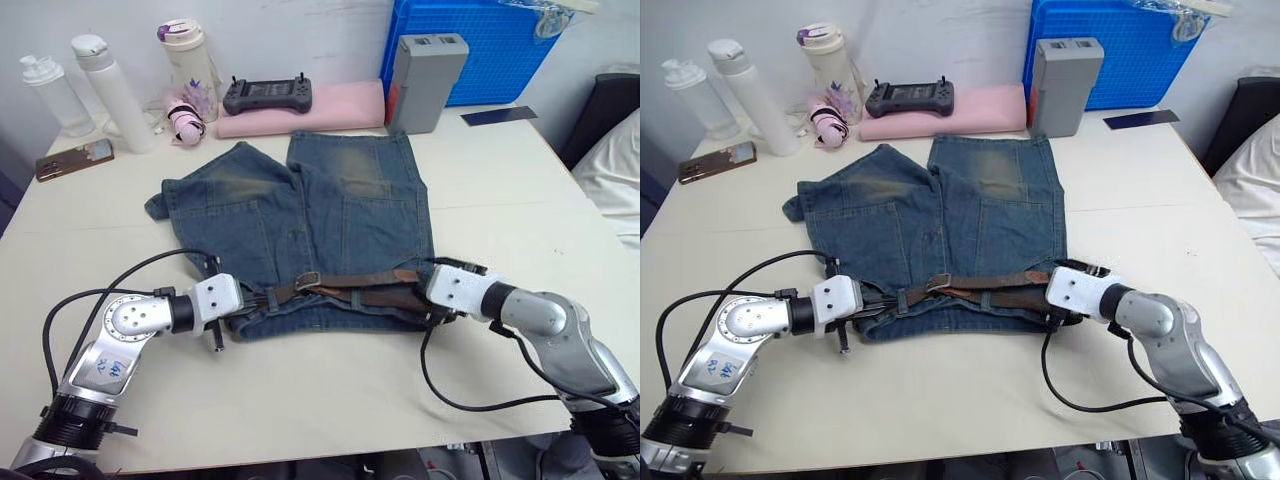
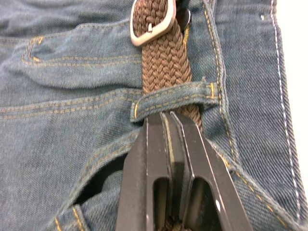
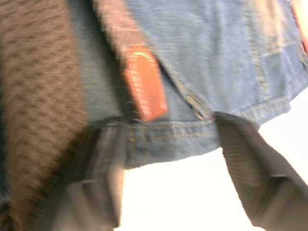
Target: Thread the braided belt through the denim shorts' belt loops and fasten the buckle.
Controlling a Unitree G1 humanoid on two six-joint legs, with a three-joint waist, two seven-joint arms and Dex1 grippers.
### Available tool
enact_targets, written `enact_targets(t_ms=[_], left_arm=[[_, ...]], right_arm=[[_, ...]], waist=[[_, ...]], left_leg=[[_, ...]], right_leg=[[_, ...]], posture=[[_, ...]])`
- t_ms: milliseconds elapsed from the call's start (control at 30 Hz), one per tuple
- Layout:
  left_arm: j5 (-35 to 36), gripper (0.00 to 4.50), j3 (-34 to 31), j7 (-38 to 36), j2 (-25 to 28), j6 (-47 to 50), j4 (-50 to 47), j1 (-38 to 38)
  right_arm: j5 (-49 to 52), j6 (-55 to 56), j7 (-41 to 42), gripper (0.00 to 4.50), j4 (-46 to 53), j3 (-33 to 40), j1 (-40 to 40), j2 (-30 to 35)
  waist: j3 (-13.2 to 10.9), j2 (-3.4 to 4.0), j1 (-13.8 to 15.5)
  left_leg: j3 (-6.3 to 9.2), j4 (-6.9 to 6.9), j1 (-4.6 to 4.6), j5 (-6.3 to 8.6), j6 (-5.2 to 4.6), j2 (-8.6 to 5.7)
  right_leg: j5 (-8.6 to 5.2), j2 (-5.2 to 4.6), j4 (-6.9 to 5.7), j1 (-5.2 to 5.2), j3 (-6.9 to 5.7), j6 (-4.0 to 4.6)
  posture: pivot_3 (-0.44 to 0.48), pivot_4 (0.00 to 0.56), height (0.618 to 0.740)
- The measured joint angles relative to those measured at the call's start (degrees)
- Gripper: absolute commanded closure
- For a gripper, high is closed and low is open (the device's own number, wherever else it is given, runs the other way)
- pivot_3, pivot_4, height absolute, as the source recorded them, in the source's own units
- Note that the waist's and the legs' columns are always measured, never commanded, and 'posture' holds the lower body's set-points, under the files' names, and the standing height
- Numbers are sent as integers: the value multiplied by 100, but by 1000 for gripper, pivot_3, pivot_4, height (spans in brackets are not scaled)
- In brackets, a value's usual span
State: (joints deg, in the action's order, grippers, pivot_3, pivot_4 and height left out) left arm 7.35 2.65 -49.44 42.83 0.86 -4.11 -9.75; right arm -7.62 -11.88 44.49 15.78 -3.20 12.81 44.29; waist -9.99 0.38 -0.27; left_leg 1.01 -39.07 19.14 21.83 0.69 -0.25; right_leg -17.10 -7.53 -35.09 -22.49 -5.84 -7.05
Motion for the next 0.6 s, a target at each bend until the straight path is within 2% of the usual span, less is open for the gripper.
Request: enact_targets(t_ms=[200, 233, 267, 333, 400, 500, 600], left_arm=[[449, 4500, -448, 12, -4, 406, -108, 169], [793, 4500, -839, 36, 30, 784, -345, 319], [894, 4500, -987, 59, 60, 910, -424, 362], [1545, 4500, -1766, 171, 132, 1536, -938, 537], [1923, 4500, -2099, 242, 132, 1848, -1222, 615], [2789, 4500, -2980, 391, 131, 2613, -1765, 983], [3281, 4500, -3824, 422, 145, 3105, -2147, 1640]], right_arm=[[927, -474, 469, 98, 305, 306, 103, -2], [1552, -965, 762, 98, 453, 555, 125, 12], [1743, -1111, 846, 98, 488, 661, 137, 18], [2528, -1749, 1065, 98, 581, 1070, 267, 29], [2825, -2006, 1098, 98, 587, 1176, 364, 29], [3473, -2583, 1060, 98, 577, 1426, 609, -23], [3889, -2954, 869, 98, 566, 1515, 654, -179]], waist=[[-12, -1, 11], [-31, -6, 10], [-38, -9, 13], [-43, -8, 28], [-43, -8, 33], [-49, -9, 33], [-51, -7, 22]], left_leg=[[2, 0, 9, 0, 0, 2], [10, -1, 10, 1, 0, 19], [12, -1, 12, 1, -1, 23], [19, -1, 14, 5, -9, 20], [22, -1, 13, 7, -12, 17], [35, -2, 15, 10, -15, 16], [33, -1, 15, 15, -12, 15]], right_leg=[[1, -1, 1, -4, -3, 2], [3, -4, 2, -4, -2, 1], [3, -5, 4, -4, -3, 1], [5, -13, 12, -2, -2, -4], [7, -16, 16, -1, 0, -7], [9, -17, 23, -1, 2, -10], [9, -12, 27, -1, 3, -10]], posture=[[0, 150, 739], [0, 150, 739], [0, 150, 739], [0, 150, 739], [0, 150, 739], [0, 150, 739], [0, 150, 739]])
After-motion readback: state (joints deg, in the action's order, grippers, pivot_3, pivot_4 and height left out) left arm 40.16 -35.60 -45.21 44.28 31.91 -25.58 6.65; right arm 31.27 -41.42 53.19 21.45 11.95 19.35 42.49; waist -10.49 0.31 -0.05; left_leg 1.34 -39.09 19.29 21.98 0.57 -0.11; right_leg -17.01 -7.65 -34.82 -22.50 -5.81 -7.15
